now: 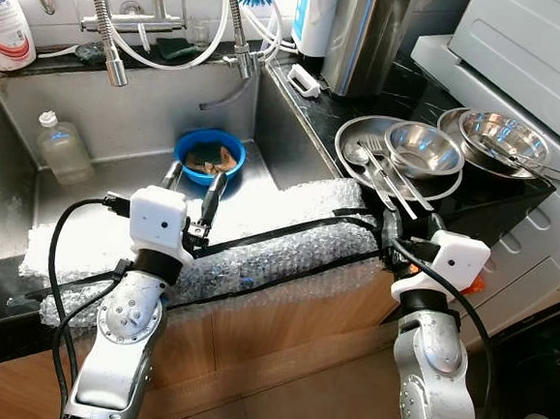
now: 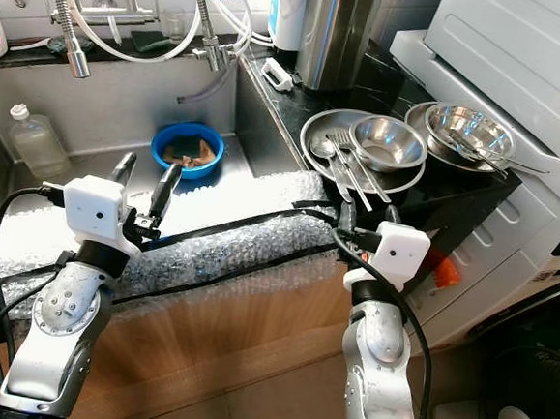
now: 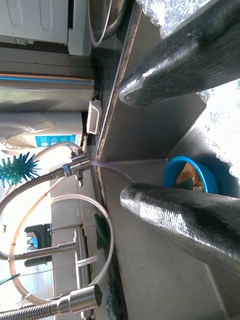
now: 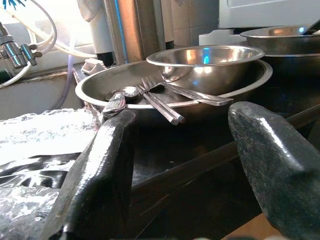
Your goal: Kitchen organization
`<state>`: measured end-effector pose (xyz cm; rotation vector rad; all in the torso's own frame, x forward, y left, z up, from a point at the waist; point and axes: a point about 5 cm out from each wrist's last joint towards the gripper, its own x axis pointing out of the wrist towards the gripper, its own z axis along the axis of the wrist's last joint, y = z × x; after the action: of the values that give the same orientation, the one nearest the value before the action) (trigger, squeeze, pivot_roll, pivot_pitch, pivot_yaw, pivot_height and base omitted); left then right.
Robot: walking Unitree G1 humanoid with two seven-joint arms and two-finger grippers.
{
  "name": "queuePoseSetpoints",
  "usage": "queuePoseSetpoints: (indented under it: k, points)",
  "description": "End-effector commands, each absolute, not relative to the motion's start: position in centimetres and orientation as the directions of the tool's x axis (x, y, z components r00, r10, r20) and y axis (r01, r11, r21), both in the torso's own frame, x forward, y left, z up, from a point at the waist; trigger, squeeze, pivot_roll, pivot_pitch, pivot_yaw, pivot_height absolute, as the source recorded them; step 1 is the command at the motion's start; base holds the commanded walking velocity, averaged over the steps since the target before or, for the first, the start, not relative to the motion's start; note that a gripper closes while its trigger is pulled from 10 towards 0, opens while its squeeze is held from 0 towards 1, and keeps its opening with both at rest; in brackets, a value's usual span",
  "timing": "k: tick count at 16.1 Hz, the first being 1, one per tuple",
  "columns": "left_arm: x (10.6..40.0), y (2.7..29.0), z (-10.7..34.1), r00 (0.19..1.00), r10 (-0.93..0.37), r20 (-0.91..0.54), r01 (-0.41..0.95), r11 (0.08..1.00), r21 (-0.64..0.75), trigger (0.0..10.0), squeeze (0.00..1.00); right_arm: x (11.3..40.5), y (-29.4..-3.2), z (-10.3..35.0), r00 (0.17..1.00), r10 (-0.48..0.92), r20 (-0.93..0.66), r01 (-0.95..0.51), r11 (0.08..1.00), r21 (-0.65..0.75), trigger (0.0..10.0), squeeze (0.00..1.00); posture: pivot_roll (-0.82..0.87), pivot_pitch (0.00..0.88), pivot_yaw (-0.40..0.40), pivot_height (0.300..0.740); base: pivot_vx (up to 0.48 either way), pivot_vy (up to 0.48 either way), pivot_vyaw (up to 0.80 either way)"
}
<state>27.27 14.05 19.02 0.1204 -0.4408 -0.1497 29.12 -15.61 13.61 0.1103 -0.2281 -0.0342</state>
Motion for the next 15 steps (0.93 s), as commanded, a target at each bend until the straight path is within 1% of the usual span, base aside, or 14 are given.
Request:
queuePoseSetpoints:
  k: [1,8,15]
  points:
    - [27.35,13.69,18.94,0.891,-0.185,0.414,0.13,0.979,0.158,10.0,0.0,29.2,-15.74,13.4,0.976,-0.056,0.212,0.034,0.994,0.108,10.0,0.0,0.05,0.117,-0.085,0.74,0.0,0.0,0.0]
    - [27.33,13.58,18.86,0.893,-0.189,0.409,0.135,0.978,0.159,10.0,0.0,29.18,-15.55,12.84,0.982,-0.049,0.184,0.03,0.994,0.104,10.0,0.0,0.05,0.117,-0.084,0.74,0.0,0.0,0.0]
    - [27.34,13.51,18.8,0.893,-0.189,0.408,0.135,0.978,0.157,10.0,0.0,29.31,-15.7,13.77,0.969,-0.07,0.238,0.046,0.993,0.105,10.0,0.0,0.05,0.117,-0.086,0.74,0.0,0.0,0.0]
